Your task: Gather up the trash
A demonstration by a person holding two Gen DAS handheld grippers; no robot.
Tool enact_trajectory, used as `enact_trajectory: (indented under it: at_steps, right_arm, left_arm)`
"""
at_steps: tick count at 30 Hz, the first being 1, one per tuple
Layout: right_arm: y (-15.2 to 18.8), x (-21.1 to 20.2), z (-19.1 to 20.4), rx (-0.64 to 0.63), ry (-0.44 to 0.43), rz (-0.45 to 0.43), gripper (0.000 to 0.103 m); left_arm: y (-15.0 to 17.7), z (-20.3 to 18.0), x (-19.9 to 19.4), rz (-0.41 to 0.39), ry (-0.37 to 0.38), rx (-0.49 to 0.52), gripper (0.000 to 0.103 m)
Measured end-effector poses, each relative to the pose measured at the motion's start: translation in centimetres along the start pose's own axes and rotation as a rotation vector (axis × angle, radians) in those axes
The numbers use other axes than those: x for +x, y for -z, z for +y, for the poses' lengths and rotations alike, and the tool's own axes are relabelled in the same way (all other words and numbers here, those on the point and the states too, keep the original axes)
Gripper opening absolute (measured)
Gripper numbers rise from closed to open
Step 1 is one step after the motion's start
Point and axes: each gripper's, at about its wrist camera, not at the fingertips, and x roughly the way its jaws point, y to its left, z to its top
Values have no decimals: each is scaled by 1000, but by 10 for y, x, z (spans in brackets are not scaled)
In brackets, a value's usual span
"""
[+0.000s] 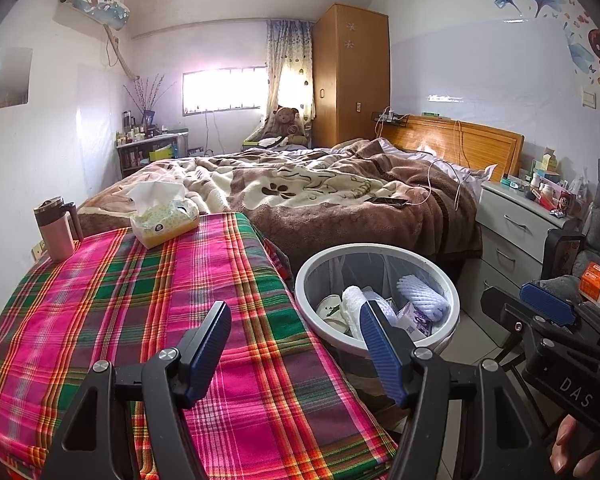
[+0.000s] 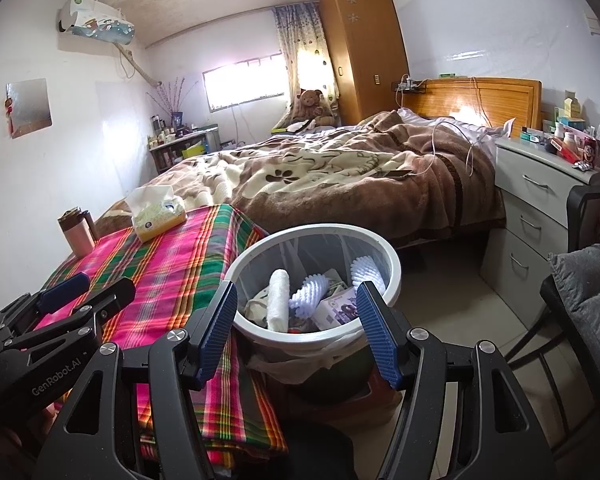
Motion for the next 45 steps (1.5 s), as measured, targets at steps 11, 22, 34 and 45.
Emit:
enact_trajectory:
  at_steps: [11,22,34,45]
  right_arm:
    - [0,-1,1,-1,-2,-3,63]
    - [-2,-1,3,-9,-6,2,63]
    - [-1,-1,2,-10,-8,2,63]
    - [-1,-1,3,-9,-9,3,63]
  left_arm:
    - [0,2,-1,3,-8,-7,67]
    - [-1,2,-1,4,-8,-7,67]
    - [0,2,-1,4,-10,-8,67]
    - [1,2,0,6,-11,-10,67]
